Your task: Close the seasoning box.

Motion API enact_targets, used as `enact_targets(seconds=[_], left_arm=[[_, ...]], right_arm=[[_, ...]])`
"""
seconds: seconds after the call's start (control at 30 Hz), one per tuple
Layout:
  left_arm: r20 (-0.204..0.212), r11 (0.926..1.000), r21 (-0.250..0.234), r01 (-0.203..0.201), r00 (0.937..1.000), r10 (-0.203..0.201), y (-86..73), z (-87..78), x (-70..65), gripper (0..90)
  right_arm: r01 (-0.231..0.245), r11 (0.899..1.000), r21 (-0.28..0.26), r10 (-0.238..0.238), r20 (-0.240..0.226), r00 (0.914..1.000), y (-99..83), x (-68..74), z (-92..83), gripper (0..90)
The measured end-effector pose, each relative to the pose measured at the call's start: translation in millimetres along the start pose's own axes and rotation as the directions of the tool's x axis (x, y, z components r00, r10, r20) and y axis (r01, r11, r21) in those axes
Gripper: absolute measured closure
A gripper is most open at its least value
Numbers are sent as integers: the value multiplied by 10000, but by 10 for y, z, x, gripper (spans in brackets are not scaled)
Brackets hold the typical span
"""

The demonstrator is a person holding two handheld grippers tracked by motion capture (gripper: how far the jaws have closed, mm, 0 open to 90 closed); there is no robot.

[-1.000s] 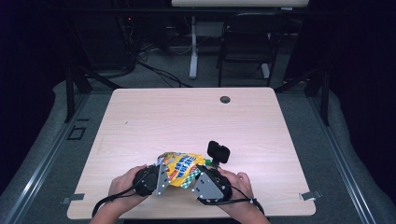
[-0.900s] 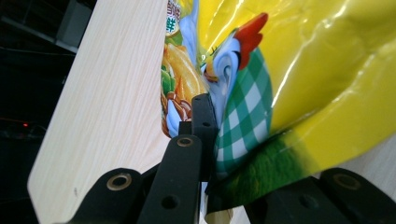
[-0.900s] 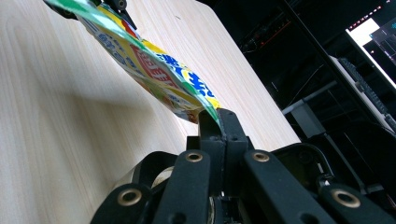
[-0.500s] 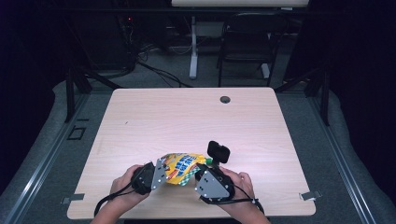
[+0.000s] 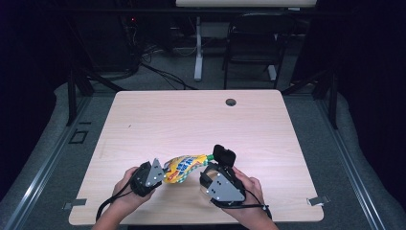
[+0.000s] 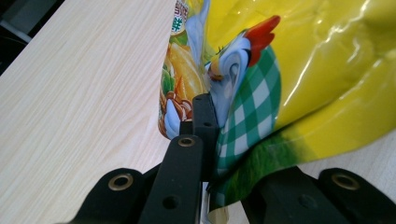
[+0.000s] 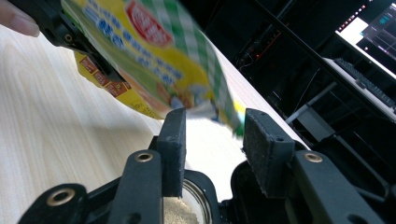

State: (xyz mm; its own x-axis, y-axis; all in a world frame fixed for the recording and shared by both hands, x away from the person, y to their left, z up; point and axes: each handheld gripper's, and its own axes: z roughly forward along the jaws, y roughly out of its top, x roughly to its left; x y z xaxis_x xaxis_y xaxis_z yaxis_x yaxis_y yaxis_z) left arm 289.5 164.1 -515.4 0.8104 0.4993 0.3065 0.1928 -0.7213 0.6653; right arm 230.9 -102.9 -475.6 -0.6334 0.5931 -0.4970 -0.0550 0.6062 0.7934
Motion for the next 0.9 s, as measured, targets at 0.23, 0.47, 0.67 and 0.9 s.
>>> enact_targets(seconds=[0.23,0.47,0.67,0.9], left_arm=[[349,9951,-441,889,9956,-874,-65,-21,105,888],[467,9853,-619,1589,9866,-1562,-140,-17,200,888],[654,9639,-806,2538,9663,-2490,-231,11,318,888],[1029,9240,-856,3726,9258,-3638,-343,125,436,887]], right_arm=[[-661,9975,-238,660,-39,9978,-40,-76,-28,560],[-1007,9947,-184,1008,53,9949,-70,-136,-46,558],[-1257,9920,-130,1260,221,9918,-107,-215,-67,553],[-1955,9807,-107,1957,464,9796,-179,-364,-83,533]])
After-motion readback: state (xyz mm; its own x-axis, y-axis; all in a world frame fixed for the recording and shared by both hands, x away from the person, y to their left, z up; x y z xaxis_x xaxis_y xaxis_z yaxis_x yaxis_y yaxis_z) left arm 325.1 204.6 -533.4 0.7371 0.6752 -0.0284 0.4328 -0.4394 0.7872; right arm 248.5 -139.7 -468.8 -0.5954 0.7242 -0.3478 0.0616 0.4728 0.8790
